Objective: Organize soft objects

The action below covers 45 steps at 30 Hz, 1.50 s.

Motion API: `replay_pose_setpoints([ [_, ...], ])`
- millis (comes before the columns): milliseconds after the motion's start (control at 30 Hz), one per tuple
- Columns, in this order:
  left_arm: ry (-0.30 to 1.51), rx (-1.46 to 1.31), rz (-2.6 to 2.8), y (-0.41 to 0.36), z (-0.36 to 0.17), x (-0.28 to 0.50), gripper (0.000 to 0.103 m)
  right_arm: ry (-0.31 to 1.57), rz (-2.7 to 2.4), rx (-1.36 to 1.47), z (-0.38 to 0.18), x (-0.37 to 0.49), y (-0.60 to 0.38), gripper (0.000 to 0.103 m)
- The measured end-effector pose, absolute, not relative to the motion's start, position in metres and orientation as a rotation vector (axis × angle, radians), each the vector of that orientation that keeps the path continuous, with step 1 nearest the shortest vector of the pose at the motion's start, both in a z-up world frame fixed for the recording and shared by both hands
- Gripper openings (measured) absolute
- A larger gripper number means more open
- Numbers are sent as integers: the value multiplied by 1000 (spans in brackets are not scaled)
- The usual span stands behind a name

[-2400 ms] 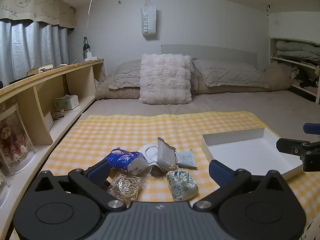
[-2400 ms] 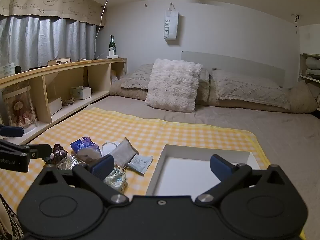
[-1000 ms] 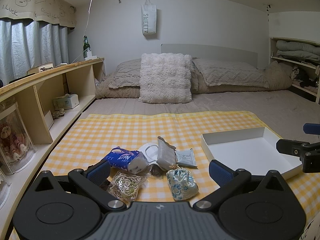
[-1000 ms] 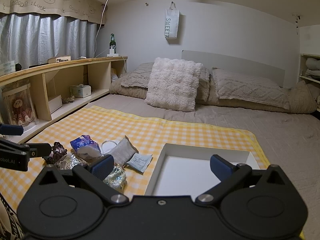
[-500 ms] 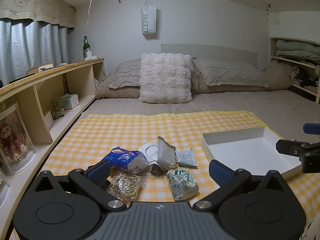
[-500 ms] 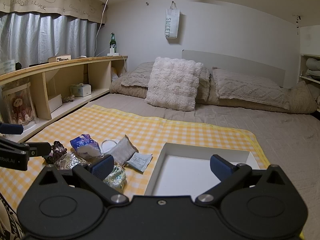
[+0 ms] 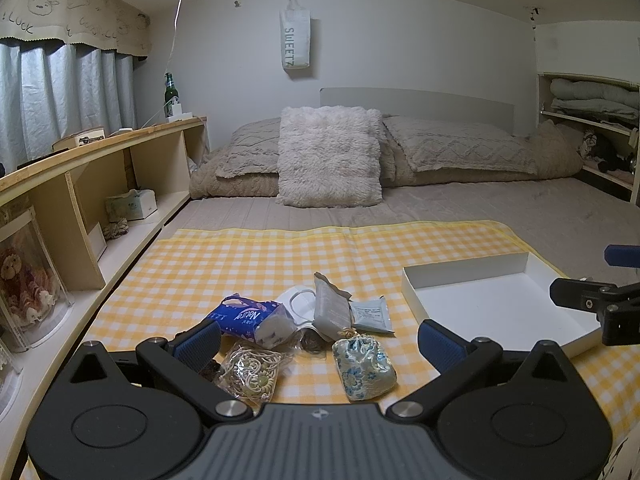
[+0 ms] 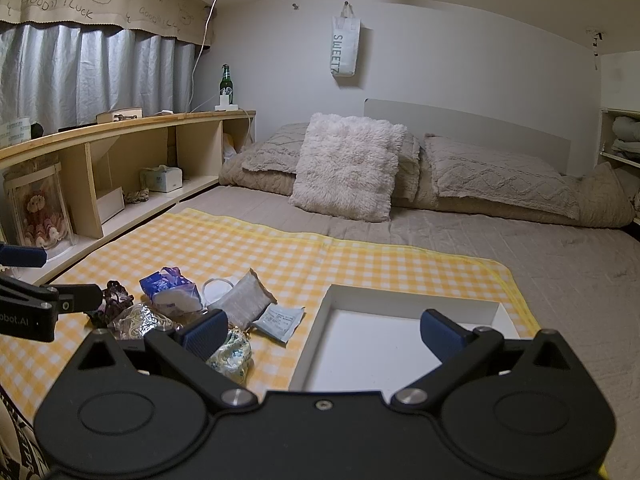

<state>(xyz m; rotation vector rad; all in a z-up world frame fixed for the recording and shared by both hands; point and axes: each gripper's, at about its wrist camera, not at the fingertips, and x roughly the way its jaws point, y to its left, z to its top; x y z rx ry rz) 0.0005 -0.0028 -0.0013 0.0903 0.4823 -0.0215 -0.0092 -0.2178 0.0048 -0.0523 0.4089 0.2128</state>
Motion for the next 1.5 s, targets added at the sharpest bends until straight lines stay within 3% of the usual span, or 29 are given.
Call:
replay_pose_setpoints([
  [867,476,82,-15,-5,-4,1,103,384,222,-38,7,-12,-221,103],
  [1267,359,79,14,9,41,1,103,246,237,-70,45,-12,-217,103],
  [1500,265,85,68,21,77,23,103,296,363,-88,75,24,-207,103],
])
